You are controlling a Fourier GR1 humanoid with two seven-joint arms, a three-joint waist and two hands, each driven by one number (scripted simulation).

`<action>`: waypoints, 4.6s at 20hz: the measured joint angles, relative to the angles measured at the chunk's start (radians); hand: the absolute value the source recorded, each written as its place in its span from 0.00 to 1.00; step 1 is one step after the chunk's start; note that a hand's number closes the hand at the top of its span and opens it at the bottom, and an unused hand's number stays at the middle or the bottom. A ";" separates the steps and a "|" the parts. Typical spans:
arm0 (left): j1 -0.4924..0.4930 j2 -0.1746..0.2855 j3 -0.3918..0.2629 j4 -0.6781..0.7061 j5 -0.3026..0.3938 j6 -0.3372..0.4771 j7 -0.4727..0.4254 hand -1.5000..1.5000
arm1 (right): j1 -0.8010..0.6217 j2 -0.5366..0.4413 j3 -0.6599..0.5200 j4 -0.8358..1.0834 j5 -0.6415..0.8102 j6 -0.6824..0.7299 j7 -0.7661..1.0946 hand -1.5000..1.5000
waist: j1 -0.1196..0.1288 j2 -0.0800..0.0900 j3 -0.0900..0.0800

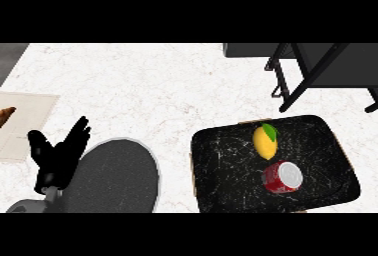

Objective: Pick the can from the tray and place it in the tiered shelf

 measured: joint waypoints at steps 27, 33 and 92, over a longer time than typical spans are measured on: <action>-0.019 -0.046 0.034 0.003 -0.051 -0.039 0.035 0.50 | -0.198 0.143 0.452 -0.514 0.307 -0.297 0.956 0.00 | 0.020 0.005 0.002; -0.016 -0.061 0.042 -0.020 -0.072 -0.031 0.071 0.50 | -0.187 0.225 0.523 -0.493 0.464 -0.306 0.973 0.00 | 0.019 0.005 0.002; 0.007 -0.154 0.173 -0.056 -0.191 -0.134 0.117 0.50 | -0.109 0.505 0.366 -0.321 0.849 -0.238 0.406 1.00 | 0.012 0.005 0.000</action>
